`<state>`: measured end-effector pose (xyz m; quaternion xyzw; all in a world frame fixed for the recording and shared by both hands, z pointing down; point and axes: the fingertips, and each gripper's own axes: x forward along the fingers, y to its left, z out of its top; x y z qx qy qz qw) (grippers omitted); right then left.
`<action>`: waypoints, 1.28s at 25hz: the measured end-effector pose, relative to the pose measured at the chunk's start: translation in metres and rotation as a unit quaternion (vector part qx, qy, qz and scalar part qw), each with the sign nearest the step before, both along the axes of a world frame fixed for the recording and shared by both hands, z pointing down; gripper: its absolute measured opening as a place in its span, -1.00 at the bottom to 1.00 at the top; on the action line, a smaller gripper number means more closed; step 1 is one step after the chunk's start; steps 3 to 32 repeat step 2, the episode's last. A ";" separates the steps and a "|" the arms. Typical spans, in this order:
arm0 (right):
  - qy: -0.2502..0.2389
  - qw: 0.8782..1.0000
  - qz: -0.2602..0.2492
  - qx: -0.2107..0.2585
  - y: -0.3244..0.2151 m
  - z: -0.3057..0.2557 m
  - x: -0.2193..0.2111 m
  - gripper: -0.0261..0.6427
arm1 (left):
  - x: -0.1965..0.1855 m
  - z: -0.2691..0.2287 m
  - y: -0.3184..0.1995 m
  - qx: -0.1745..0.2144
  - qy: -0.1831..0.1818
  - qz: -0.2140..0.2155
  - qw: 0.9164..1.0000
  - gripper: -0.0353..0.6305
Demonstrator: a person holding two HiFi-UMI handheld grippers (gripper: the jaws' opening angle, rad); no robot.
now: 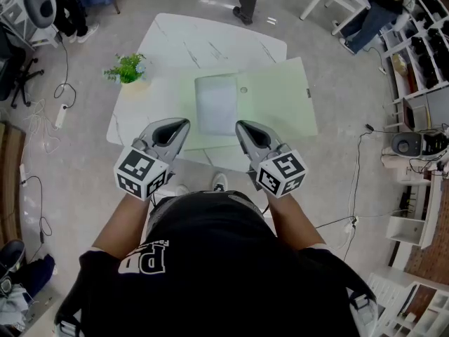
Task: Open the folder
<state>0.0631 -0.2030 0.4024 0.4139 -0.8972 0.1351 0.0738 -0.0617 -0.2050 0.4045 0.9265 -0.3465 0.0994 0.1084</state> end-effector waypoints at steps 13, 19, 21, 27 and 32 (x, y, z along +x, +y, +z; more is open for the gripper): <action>-0.001 1.000 0.000 0.000 0.000 -0.001 0.001 -0.92 | 0.001 -0.001 0.000 0.000 -0.001 0.000 1.000 -0.73; -0.001 1.000 0.000 0.000 0.000 -0.001 0.001 -0.92 | 0.001 -0.001 0.000 0.000 -0.001 0.000 1.000 -0.73; -0.001 1.000 0.000 0.000 0.000 -0.001 0.001 -0.92 | 0.001 -0.001 0.000 0.000 -0.001 0.000 1.000 -0.73; -0.001 1.000 0.000 0.000 0.000 -0.001 0.001 -0.92 | 0.001 -0.001 0.000 0.000 -0.001 0.000 1.000 -0.73; -0.001 1.000 0.000 0.000 0.000 -0.001 0.001 -0.92 | 0.001 -0.001 0.000 0.000 -0.001 0.000 1.000 -0.73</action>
